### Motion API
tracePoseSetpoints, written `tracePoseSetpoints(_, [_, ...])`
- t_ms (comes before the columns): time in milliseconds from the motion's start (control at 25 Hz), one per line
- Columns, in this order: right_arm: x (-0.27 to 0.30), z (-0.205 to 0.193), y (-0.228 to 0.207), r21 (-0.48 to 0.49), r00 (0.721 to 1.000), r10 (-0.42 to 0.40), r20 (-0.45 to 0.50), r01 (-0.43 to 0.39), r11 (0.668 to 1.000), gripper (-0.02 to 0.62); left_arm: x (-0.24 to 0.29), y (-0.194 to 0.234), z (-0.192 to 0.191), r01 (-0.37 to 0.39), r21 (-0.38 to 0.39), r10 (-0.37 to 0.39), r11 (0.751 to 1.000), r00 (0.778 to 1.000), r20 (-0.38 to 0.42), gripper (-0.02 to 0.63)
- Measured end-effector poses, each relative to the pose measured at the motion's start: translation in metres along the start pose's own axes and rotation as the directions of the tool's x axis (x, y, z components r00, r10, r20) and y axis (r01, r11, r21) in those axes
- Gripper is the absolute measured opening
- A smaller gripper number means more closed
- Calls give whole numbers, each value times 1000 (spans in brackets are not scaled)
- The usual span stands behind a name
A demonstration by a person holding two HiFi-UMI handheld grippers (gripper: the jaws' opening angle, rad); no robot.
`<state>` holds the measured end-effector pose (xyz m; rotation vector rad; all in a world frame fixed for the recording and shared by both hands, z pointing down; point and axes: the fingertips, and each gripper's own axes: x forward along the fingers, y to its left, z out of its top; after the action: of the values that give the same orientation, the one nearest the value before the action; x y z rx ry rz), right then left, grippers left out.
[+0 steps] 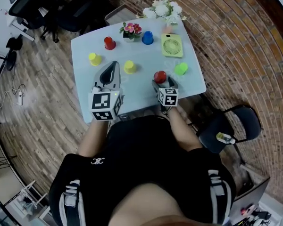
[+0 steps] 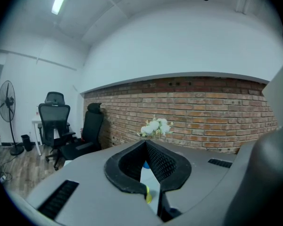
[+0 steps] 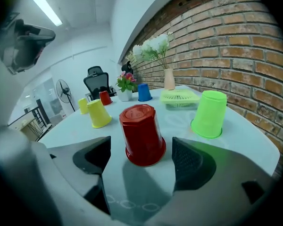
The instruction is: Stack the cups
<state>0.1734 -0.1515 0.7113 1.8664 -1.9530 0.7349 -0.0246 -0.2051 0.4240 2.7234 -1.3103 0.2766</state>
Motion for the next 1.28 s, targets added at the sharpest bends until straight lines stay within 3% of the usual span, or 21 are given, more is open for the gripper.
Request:
tracePoseSetpoints(280, [11,1,-1,-51,999,-8,-34,7,999,273,-8,11,0,-53,3,53,999,999,-4,3])
tracePoseSetpoints(680, [1,47,17,-105,996,47,78,-39,994,265,-19,17,-2,-100,-9,100,995,995,2,3])
tracePoseSetpoints(1000, [-2,67,68,-175,978,174,117,-152,973,265,-40,30,-9,-154,-25,154,988,988,-5,3])
tracePoseSetpoints(1280, [-4,73,125,-244,947,303,103,-271,931,265,-68,54,-19,-229,-41,229,973,973,-18,3])
